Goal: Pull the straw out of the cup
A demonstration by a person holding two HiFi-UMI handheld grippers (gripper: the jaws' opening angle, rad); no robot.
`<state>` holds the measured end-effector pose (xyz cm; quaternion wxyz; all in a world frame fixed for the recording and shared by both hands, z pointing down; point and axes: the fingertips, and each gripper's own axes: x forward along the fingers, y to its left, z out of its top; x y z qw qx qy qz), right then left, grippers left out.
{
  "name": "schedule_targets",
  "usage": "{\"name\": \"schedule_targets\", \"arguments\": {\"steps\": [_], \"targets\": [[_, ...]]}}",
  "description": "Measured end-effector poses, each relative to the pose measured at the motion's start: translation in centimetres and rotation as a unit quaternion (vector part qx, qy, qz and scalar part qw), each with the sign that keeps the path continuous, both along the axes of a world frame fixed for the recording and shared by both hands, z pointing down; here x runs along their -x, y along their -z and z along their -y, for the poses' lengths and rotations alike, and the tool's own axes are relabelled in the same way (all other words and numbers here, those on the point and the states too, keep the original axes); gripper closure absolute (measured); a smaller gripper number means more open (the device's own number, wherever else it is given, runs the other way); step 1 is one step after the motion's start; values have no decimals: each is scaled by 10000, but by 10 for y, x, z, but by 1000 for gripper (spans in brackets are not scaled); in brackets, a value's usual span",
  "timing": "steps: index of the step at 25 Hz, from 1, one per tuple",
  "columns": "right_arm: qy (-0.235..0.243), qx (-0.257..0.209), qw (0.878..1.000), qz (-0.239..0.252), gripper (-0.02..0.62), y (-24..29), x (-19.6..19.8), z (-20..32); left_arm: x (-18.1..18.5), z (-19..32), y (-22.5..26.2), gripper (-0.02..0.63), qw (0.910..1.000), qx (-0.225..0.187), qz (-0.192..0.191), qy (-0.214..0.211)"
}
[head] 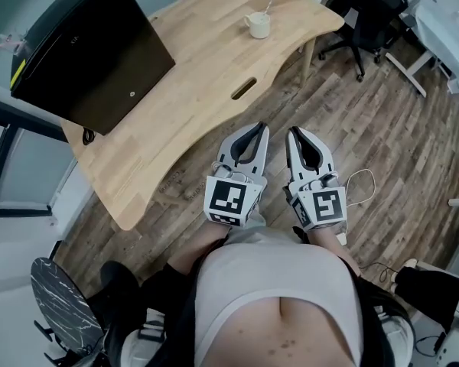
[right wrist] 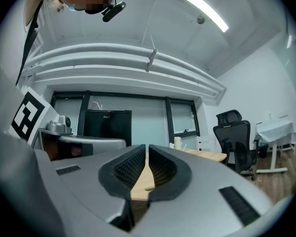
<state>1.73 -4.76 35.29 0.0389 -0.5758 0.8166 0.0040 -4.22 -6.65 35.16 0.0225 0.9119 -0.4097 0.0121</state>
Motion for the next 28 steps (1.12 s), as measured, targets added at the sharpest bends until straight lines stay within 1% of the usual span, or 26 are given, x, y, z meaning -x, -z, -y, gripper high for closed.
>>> {"name": "schedule_targets", "arguments": {"steps": [4,9,14,21,28], "targets": [[-96,14,10000,-9,557,-4,6,22,5,24,-4,588,10000,21,-11,-90],[-193,118,9997,-11,556,-12,8,36,8,42,-11,588,9998,144,-63,-146],[-160,97,9998,-34,557,-10,10,43,8,46,-12,588,9997,159,-93,-169],[-2,66,9999,-97,556,-5,20,55,14,57,-8,588,9998,143,-115,-90],[-88,61,9999,-117,556,-5,23,60,19,62,-10,588,9997,159,-143,-151]]}}
